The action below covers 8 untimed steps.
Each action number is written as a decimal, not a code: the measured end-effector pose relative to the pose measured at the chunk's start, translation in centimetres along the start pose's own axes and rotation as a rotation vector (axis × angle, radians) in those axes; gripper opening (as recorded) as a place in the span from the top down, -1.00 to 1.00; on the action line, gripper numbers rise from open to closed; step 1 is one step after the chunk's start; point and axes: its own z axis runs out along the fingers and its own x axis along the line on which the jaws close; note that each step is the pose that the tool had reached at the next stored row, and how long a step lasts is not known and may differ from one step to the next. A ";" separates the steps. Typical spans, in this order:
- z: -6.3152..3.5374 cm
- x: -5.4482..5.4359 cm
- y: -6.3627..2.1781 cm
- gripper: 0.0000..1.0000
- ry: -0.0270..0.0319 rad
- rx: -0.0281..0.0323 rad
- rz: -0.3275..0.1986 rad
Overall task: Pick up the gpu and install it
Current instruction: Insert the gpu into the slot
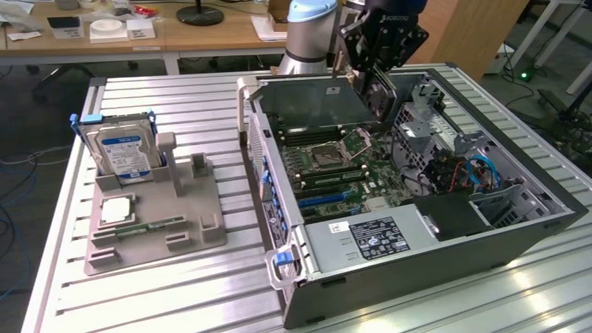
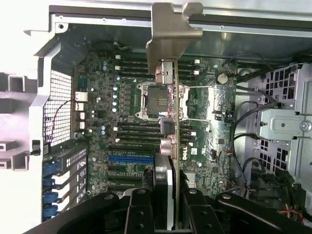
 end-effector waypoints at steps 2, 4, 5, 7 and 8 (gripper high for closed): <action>0.00 0.0 0.00 0.44 0.0002 0.0000 -0.010; 0.00 0.0 -0.01 0.44 0.0004 0.0000 -0.023; 0.00 0.0 -0.01 0.44 0.0005 0.0001 -0.031; 0.00 0.0 -0.02 0.44 0.0008 0.0002 -0.046; 0.00 0.0 -0.02 0.44 0.0009 0.0002 -0.056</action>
